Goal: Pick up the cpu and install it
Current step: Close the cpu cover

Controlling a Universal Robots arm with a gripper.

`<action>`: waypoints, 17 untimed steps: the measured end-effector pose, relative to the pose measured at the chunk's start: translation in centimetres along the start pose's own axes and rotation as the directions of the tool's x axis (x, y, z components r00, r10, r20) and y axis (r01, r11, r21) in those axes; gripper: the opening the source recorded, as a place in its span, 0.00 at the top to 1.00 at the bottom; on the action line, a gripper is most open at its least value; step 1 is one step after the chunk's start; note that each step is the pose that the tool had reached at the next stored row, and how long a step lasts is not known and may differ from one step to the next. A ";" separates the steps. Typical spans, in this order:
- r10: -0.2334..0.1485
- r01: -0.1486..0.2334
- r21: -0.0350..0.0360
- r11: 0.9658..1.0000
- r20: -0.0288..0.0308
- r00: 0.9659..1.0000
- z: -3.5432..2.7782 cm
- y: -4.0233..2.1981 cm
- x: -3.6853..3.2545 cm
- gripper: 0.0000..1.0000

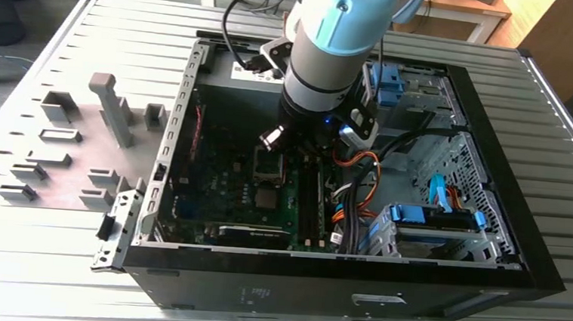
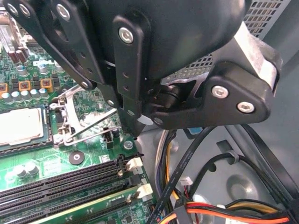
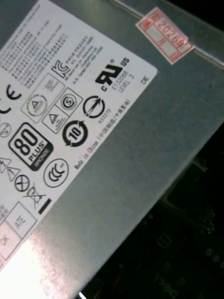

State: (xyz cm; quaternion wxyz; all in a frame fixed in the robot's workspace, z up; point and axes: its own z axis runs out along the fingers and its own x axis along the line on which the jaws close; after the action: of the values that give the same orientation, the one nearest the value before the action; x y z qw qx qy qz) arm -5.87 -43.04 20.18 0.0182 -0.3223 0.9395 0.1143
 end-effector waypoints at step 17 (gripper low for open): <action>-0.007 0.007 0.005 1.000 -0.003 1.000 -0.39 0.20 0.24 0.89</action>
State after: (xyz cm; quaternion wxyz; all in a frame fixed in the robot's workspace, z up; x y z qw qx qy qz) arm -6.16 -43.12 20.58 0.0181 -0.3259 0.9386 0.1114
